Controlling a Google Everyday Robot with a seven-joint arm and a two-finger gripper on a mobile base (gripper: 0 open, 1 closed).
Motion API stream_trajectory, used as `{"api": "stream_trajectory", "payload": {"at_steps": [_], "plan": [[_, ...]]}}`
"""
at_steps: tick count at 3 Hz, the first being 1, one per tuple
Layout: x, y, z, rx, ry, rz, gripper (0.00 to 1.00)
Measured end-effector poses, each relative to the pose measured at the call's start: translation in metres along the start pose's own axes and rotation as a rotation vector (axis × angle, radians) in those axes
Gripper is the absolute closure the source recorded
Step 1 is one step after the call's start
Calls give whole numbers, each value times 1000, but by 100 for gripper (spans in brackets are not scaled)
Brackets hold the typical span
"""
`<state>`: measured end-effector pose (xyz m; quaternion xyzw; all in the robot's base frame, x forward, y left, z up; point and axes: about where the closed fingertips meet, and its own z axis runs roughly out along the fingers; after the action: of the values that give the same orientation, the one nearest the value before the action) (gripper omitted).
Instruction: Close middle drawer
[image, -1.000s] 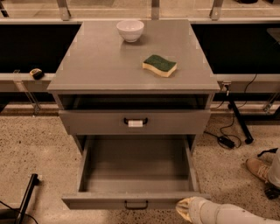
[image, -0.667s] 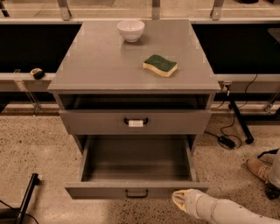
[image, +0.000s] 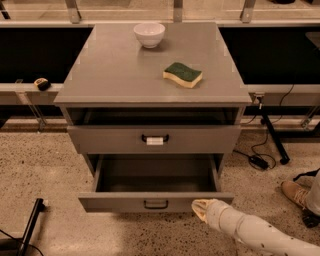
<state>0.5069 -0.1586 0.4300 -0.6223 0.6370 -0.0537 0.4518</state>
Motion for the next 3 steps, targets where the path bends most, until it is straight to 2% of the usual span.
{"api": "stream_trajectory", "payload": {"at_steps": [1, 3], "plan": [[4, -25, 19, 43, -4, -3, 100], [2, -26, 22, 38, 1, -18, 100]]}}
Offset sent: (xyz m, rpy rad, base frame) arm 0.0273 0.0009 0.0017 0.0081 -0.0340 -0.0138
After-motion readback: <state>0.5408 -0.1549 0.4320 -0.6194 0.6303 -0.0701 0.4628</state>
